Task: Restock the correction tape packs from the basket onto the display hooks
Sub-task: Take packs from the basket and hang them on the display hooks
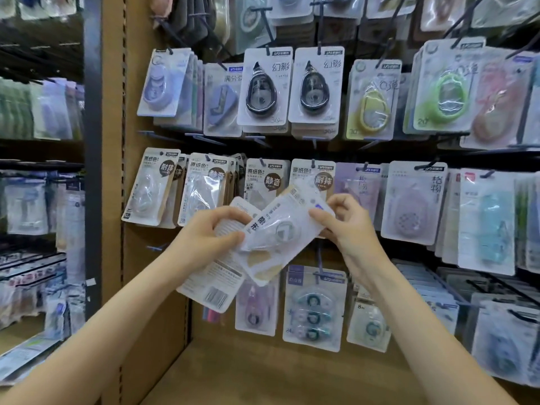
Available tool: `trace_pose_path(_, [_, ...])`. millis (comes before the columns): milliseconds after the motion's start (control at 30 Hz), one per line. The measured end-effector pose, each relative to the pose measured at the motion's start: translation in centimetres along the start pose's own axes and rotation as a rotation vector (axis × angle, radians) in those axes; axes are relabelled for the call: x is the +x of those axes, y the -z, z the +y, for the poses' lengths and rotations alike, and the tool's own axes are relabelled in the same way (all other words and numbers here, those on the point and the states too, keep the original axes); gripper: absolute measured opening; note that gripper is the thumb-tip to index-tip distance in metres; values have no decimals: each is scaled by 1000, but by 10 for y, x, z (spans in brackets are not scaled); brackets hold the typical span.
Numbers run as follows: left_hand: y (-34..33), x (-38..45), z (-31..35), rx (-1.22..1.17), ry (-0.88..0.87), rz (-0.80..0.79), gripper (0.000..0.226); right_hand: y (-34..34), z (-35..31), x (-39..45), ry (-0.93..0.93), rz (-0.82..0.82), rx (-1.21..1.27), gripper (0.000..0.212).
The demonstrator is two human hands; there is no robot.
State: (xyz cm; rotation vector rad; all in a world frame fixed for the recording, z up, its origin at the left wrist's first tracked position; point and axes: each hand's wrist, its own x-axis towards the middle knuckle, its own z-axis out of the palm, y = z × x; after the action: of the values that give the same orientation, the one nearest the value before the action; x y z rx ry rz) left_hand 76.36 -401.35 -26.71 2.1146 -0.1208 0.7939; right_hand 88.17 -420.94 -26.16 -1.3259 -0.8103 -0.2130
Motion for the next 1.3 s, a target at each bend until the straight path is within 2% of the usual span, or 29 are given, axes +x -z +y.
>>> trace_pose_path(100, [13, 3, 1, 56, 16, -67, 17, 11, 2, -6, -152, -137, -44, 30])
trace_pose_path(200, [15, 2, 0, 120, 42, -123, 14, 10, 4, -11, -167, -178, -33, 34])
trace_pose_path(333, [23, 0, -8, -1, 120, -19, 14, 6, -3, -5, -57, -17, 13, 35])
trace_pose_path(400, [26, -2, -11, -17, 139, -32, 12, 1, -6, -3, -14, -43, 2, 35])
trace_pose_path(467, [29, -2, -14, -20, 152, -15, 11, -11, -10, 5, 30, -72, -101, 28])
trace_pose_path(600, [39, -1, -21, -23, 167, 111, 17, -48, -18, 48, 293, 37, -437, 18])
trace_pose_path(733, [52, -5, -28, -48, 140, 137, 30, -80, -18, 88, 428, 127, -586, 16])
trace_pose_path(933, [57, -5, -40, -150, 115, 216, 42, -95, -8, 119, 417, 128, -773, 21])
trace_pose_path(1133, [52, 0, -50, -216, 110, 245, 41, -86, -17, 120, 410, 24, -821, 19])
trace_pose_path(1300, [44, 3, -52, -271, 108, 246, 42, -84, -16, 121, 376, 23, -822, 22])
